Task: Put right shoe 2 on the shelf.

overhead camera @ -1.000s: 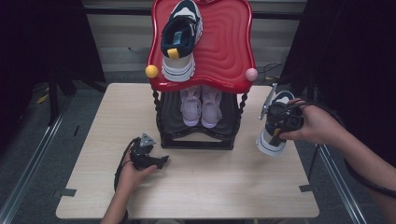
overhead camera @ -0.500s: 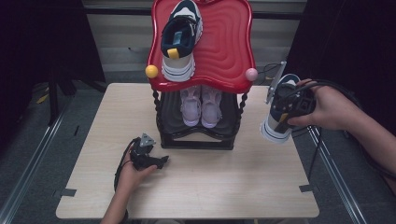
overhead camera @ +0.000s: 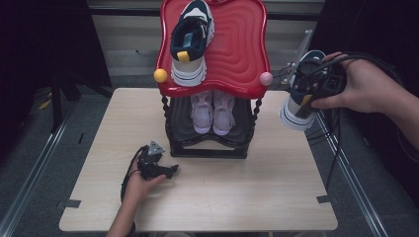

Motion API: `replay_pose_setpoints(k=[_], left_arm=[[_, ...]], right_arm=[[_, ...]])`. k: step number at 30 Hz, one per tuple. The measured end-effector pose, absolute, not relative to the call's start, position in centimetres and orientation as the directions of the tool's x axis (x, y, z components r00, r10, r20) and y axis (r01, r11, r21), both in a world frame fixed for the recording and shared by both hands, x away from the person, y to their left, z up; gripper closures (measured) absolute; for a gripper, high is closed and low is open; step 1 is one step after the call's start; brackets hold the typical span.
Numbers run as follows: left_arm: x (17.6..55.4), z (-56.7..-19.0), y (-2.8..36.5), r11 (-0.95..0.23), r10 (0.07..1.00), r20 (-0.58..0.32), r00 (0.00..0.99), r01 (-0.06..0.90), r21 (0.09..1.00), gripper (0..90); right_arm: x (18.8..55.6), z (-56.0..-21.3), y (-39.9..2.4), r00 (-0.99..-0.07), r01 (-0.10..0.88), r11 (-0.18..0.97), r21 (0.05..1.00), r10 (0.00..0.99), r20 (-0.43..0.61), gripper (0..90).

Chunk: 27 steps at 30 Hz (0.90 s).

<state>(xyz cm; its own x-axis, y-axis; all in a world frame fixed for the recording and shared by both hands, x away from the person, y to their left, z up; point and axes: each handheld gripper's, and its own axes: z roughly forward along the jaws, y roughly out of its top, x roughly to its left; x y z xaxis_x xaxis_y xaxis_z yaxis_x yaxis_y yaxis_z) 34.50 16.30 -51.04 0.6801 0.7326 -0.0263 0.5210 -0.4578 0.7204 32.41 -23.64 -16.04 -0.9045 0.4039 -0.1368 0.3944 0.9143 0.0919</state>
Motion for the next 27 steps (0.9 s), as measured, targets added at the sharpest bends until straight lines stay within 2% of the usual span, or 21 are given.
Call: replay_pose_setpoints(k=[12, 27], left_arm=[[34.5, -51.1, 16.3, -0.457, 0.733, -0.026, 0.68, 0.521, 0.721, 12.0], [34.5, -51.1, 16.3, -0.454, 0.735, -0.026, 0.678, 0.52, 0.724, 12.0]], right_arm=[[32.6, -12.5, -21.7, -0.911, 0.352, 0.933, 0.075, 0.36, -0.202, 72.4], [33.1, -8.1, -18.4, -0.91, 0.293, 0.951, 0.098, 0.309, -0.276, 72.5]])
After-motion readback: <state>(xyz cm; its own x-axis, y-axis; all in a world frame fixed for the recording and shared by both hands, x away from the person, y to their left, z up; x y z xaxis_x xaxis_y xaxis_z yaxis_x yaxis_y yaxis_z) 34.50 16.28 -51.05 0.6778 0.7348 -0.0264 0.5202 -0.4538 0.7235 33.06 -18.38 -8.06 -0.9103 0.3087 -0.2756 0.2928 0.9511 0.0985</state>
